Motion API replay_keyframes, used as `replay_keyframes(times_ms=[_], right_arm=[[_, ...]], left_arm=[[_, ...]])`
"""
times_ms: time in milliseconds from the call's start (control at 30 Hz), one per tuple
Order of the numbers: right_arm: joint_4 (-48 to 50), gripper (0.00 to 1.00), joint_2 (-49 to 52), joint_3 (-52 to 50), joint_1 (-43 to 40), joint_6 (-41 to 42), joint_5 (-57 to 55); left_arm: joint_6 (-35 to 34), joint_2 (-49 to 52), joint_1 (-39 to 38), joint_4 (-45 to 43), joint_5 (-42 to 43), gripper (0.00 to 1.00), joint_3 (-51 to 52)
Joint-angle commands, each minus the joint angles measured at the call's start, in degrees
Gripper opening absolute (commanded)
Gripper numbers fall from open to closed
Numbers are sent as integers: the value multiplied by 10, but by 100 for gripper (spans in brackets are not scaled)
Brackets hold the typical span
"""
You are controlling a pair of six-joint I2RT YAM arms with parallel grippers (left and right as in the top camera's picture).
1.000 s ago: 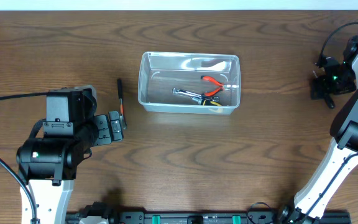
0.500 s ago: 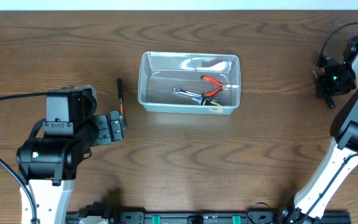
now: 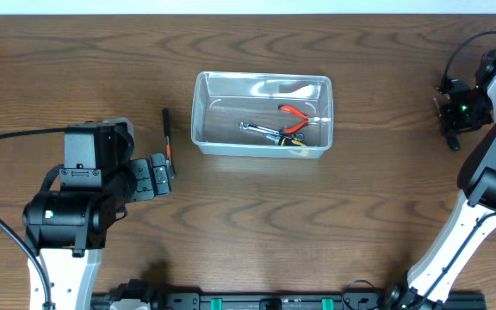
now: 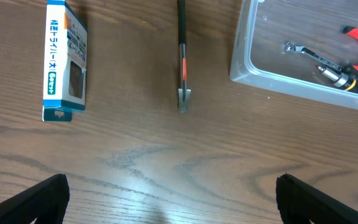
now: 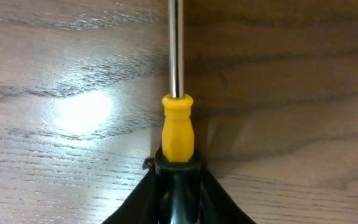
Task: Pack container
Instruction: 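Lower and close the right gripper on the yellow screwdriver handle, then carry the yellow screwdriver into the container and release it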
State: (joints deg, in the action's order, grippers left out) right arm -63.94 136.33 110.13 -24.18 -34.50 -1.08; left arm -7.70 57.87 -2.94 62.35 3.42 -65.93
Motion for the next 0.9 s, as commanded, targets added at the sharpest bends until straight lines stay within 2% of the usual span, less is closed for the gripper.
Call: replay_keyframes(times_ms=[0,300,367,633,867], right_arm=[[4,17,26,-23,2,2,0],[5,9,26,-23,2,2,0],[5,1,26,-23,2,2,0],[0,1,19,-13,6,41,5],[-8,1,-48,21,34,40,7]], left_arm=[[1,1,0,-1,-7,98,-8],[1,1,0,-1,-7,98,-8],[1,1,0,-1,-7,98,-8],[1,1,0,-1,-7,98,-8],[1,1,0,-1,-7,98,-8]])
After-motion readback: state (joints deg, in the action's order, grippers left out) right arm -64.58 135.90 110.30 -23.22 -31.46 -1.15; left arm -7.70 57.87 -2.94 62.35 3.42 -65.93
